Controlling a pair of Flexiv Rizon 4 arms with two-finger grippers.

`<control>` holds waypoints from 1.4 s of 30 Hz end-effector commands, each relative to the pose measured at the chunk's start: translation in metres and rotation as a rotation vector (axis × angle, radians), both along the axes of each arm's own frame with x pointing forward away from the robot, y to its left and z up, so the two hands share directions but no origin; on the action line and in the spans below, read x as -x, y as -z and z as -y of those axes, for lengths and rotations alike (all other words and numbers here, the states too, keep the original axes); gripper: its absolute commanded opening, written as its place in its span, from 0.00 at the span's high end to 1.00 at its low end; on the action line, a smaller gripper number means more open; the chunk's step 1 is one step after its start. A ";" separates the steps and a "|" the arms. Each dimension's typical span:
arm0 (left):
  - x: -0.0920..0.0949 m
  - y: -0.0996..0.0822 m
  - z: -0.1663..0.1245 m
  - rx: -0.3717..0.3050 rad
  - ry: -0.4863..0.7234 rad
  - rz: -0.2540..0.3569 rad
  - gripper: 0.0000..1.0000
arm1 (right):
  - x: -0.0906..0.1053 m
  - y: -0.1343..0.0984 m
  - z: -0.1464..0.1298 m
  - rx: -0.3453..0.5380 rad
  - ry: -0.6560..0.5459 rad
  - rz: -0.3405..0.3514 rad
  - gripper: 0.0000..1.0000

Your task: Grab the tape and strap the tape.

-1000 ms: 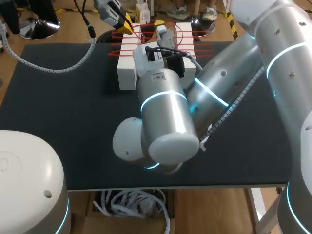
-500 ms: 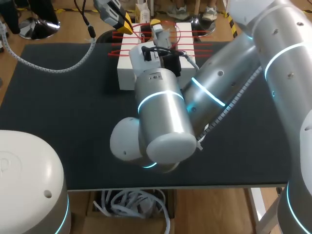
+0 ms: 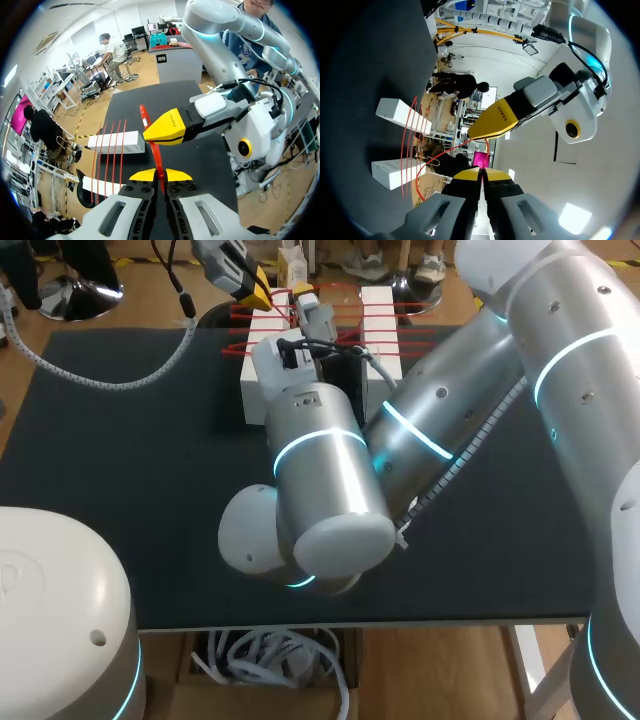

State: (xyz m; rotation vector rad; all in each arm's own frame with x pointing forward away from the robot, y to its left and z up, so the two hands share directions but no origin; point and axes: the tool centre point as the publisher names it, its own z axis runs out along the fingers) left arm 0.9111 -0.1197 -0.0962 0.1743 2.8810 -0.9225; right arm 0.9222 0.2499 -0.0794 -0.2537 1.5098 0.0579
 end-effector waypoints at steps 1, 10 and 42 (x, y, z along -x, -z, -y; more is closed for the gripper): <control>0.000 0.000 0.001 -0.001 -0.001 0.001 1.00 | 0.000 0.001 -0.006 0.003 0.001 -0.001 1.00; 0.000 0.000 0.001 -0.001 -0.001 0.001 1.00 | 0.002 0.004 -0.012 0.006 -0.010 -0.003 1.00; -0.017 0.044 -0.053 -0.078 -0.206 0.013 1.00 | 0.015 -0.041 0.013 -0.102 0.052 -0.073 0.00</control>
